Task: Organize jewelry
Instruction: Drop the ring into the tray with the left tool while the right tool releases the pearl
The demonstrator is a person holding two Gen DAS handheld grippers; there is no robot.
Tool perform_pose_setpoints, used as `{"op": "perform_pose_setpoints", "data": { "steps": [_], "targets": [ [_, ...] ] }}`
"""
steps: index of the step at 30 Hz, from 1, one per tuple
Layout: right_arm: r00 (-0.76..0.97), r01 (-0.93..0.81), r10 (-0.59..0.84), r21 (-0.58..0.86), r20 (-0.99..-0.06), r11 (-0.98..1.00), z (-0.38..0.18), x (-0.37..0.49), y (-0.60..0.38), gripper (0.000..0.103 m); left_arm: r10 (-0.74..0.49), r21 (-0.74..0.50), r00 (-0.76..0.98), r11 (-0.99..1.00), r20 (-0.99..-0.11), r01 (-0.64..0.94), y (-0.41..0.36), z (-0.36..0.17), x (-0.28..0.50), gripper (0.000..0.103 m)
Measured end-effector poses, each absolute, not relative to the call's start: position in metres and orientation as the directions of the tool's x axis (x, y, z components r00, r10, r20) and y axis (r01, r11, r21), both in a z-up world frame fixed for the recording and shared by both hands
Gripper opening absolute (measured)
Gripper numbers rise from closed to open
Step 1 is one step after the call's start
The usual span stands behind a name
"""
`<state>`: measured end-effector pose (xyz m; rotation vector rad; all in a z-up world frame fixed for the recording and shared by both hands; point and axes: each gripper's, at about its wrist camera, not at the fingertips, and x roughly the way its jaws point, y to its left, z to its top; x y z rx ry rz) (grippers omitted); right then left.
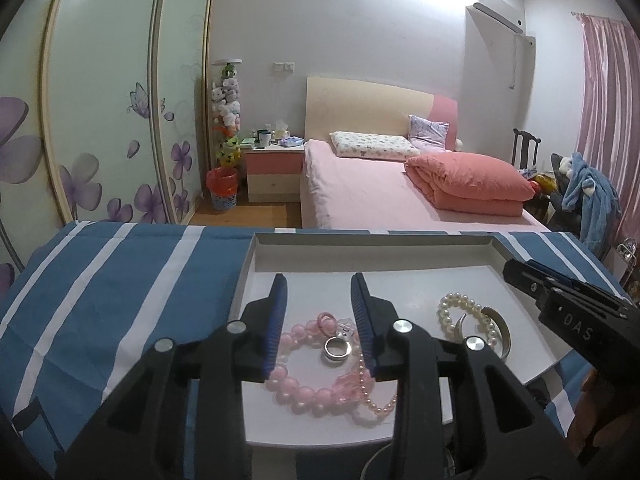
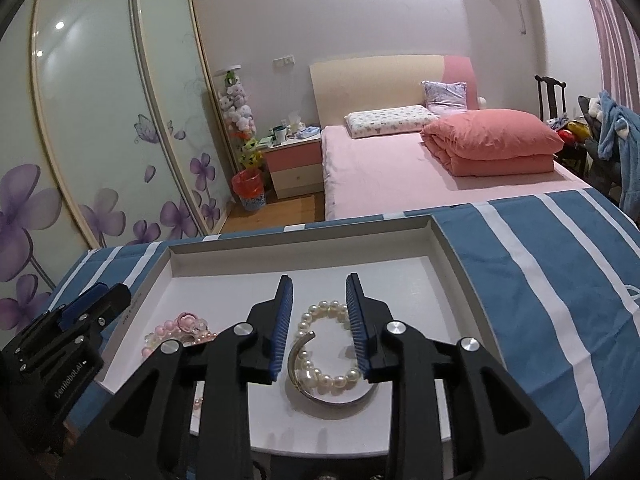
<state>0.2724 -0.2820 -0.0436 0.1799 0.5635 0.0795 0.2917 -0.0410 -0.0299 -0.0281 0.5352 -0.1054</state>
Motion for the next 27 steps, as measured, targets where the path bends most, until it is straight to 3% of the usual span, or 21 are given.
{"op": "perform_pose_setpoints", "data": {
  "steps": [15,27],
  "targets": [
    [0.842,0.018,0.094,0.202,-0.532,0.979,-0.038,0.239,-0.316,0.029,-0.104,-0.070,0.844,0.994,-0.526,0.079,-0.017,-0.022,0.253,0.039],
    [0.728,0.021,0.113,0.188,-0.676,0.982,-0.072,0.214,-0.333,0.029,-0.157,-0.073,0.770,0.987,-0.618,0.143,-0.012,-0.049,0.211,0.050]
  ]
}}
